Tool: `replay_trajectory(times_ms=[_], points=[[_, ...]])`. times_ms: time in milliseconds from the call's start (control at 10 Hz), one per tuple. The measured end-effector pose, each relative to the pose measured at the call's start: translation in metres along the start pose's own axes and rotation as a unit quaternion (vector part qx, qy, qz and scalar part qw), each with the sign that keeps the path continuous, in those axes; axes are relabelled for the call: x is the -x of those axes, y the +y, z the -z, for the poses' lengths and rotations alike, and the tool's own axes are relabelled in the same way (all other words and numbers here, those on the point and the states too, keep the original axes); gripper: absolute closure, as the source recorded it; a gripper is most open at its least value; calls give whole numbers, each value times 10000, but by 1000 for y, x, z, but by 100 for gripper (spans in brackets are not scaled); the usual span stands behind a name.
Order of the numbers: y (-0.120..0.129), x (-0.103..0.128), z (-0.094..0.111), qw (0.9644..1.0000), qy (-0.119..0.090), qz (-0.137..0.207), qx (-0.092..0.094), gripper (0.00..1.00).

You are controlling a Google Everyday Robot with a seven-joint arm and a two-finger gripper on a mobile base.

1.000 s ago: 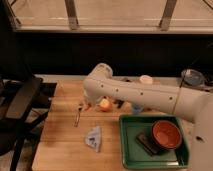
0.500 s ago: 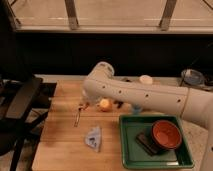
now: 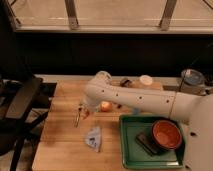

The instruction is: Place pepper in table surface

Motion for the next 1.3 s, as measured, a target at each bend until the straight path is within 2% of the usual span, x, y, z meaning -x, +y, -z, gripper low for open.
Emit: replay_trajectory(times_ms=[400,500,700,1100,1200,1300], points=[[6,3,-36,9984,-526,-52,191,100],[8,2,-46,9977,-637,-65,213,97],[9,-2,-60,9964,-794,-172,226,78],[19,-22,-77,9929,-959,-691,149,36],[20,-26,-80,9916,-1003,-813,105,26],[21,-29,-83,9906,-1028,-895,79,22]])
